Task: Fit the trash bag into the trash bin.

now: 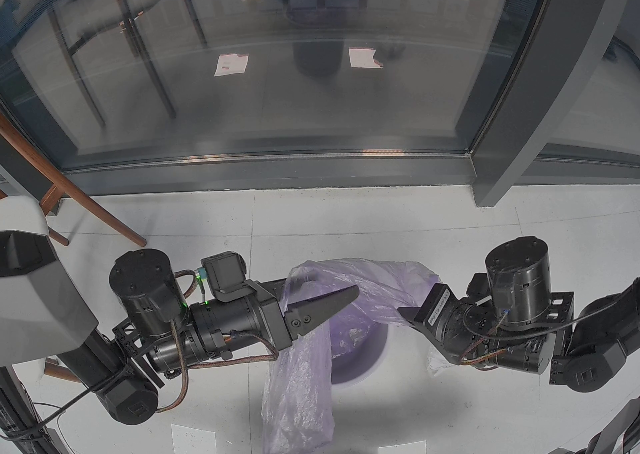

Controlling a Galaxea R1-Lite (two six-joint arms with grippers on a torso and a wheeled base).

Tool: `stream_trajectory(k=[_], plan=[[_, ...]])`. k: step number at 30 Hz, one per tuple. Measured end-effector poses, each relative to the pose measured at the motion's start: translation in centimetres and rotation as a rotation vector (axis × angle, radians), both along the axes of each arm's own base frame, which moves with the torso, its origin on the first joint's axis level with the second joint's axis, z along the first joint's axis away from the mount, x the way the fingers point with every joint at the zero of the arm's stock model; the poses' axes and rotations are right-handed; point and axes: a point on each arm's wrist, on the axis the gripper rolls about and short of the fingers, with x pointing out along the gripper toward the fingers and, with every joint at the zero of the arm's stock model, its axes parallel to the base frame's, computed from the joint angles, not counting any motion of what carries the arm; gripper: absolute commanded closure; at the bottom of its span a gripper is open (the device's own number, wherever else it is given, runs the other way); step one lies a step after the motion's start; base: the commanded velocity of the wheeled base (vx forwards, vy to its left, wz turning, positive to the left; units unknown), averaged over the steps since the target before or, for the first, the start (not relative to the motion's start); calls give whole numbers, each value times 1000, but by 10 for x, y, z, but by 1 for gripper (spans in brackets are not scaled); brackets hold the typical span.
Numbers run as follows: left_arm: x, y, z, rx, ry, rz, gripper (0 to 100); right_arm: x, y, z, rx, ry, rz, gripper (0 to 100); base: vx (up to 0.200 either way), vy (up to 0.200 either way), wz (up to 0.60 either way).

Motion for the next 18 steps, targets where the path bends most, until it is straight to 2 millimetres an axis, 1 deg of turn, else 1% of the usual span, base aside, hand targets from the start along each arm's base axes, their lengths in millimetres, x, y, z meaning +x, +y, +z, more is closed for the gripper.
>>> stream_trajectory(k=[3,6,14,18], plan=[[2,7,1,-3,4,26,0,-4,-4,-3,-16,3,6,100,0,0,0],[-2,12,1,1,13,38,0,-7,-8,-4,-25,6,5,100,0,0,0],[-21,26,-10,45,85,45,0,-14,-13,1,-10,-6,15,100,0,0,0],[-25,30,-15,60,108,48,0,-15,-14,3,-6,-10,16,100,0,0,0]])
